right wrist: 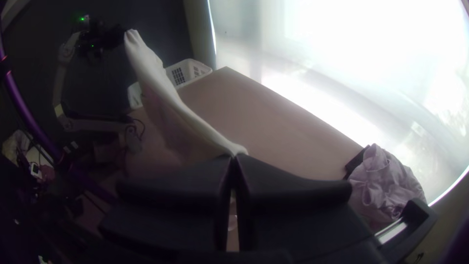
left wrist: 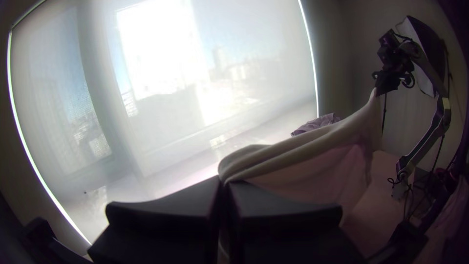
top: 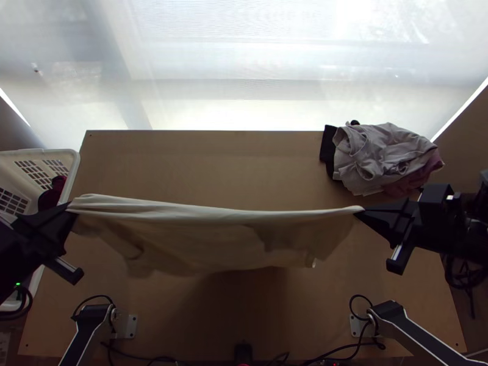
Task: Fold the t-shirt
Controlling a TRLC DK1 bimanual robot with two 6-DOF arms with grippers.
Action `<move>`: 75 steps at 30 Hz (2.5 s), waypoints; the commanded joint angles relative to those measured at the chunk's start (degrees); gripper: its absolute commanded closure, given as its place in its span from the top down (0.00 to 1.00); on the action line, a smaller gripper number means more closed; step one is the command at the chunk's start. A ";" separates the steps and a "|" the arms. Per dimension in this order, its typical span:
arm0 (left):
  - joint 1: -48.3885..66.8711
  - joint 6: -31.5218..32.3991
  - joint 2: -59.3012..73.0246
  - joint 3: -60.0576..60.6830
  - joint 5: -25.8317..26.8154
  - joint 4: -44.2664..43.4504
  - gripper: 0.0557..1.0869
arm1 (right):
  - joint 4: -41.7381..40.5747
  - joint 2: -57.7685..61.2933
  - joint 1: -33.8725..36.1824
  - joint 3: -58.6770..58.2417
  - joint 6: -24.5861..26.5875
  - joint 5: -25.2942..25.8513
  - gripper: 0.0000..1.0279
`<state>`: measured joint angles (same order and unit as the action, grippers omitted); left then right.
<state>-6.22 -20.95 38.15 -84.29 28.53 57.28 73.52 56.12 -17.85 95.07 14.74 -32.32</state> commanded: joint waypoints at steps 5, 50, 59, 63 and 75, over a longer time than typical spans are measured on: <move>-0.55 4.51 9.84 -14.76 0.03 1.08 0.04 | -0.04 5.41 1.67 9.44 -1.38 5.86 0.03; -11.71 -19.66 -17.23 21.98 -1.73 17.34 0.04 | 7.17 -8.31 -1.40 -21.33 -2.26 2.61 0.03; -13.12 -8.41 22.93 22.24 -9.55 -15.18 0.04 | -14.28 3.74 1.50 -23.70 -2.97 14.12 0.03; -9.60 -4.27 36.47 18.11 -13.59 -18.60 0.04 | -24.03 11.03 1.59 -26.25 -1.38 21.59 0.03; 0.24 -6.74 18.71 23.30 -17.55 -14.65 0.04 | -16.30 11.12 -4.30 -24.84 1.52 20.98 0.03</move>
<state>-8.43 -27.44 64.49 -62.06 11.66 39.81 52.95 68.38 -18.87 69.78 15.31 -11.51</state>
